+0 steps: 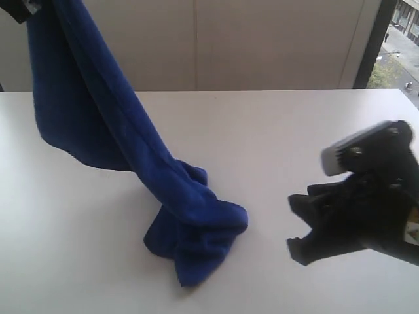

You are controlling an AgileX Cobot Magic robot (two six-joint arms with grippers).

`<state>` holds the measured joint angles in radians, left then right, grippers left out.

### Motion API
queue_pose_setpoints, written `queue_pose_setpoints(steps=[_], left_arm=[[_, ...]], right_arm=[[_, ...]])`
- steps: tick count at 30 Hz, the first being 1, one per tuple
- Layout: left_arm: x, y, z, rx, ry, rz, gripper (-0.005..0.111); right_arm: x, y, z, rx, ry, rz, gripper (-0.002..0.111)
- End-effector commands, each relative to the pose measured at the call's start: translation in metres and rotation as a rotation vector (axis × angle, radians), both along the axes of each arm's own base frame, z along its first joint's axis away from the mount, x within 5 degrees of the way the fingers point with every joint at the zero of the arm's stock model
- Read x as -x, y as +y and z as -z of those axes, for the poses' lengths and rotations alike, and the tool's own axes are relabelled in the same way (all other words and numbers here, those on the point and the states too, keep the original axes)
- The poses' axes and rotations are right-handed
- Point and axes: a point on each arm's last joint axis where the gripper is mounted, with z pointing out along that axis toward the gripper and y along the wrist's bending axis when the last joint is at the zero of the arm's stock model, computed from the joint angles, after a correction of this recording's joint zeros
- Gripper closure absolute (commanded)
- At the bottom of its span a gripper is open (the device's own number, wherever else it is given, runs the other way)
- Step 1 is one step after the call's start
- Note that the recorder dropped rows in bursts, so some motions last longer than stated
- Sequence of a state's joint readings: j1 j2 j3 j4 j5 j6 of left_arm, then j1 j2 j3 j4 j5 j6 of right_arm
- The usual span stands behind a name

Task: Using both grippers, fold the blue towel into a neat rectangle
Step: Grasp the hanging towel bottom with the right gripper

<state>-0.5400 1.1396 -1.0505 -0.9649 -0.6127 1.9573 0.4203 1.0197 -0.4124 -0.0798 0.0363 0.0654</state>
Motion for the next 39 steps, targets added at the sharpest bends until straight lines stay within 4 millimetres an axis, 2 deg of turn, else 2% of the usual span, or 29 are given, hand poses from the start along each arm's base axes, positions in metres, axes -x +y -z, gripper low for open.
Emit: queue_pose_setpoints(steps=[1, 3, 14, 19, 22, 27, 32, 34, 36, 39], left_arm=[[0.000, 0.007, -0.003, -0.133, -0.009, -0.017, 0.107], [-0.001, 0.008, -0.003, -0.136, -0.004, -0.017, 0.107], [-0.002, 0.005, 0.001, -0.145, 0.028, 0.039, 0.107], [-0.002, 0.005, 0.001, -0.137, 0.032, 0.039, 0.107], [-0.002, 0.005, 0.001, -0.131, 0.036, 0.039, 0.107], [-0.002, 0.006, 0.001, -0.122, 0.040, 0.040, 0.107], [-0.002, 0.006, 0.001, -0.122, 0.040, 0.040, 0.107], [-0.002, 0.006, 0.001, -0.122, 0.040, 0.040, 0.107], [-0.002, 0.006, 0.001, -0.122, 0.040, 0.040, 0.107], [-0.002, 0.006, 0.001, -0.115, 0.043, 0.040, 0.107]], right_arm=[[-0.033, 0.020, 0.010, 0.207, -0.017, -0.154, 0.049], [-0.045, 0.026, 0.019, 0.344, -0.039, -0.254, 0.048], [-0.113, 0.058, 0.050, 0.528, 0.029, -0.398, 0.053], [-0.134, 0.067, 0.066, 0.608, 0.072, -0.469, 0.063], [-0.143, 0.071, 0.076, 0.636, 0.110, -0.496, 0.063], [-0.145, 0.071, 0.080, 0.685, 0.170, -0.548, 0.063], [-0.139, 0.070, 0.066, 0.668, 0.184, -0.543, 0.064], [-0.128, 0.072, 0.054, 0.581, 0.247, -0.563, 0.073], [-0.121, 0.079, 0.054, 0.508, 0.289, -0.650, 0.080], [-0.123, 0.082, 0.054, 0.509, 0.249, -0.681, 0.080]])
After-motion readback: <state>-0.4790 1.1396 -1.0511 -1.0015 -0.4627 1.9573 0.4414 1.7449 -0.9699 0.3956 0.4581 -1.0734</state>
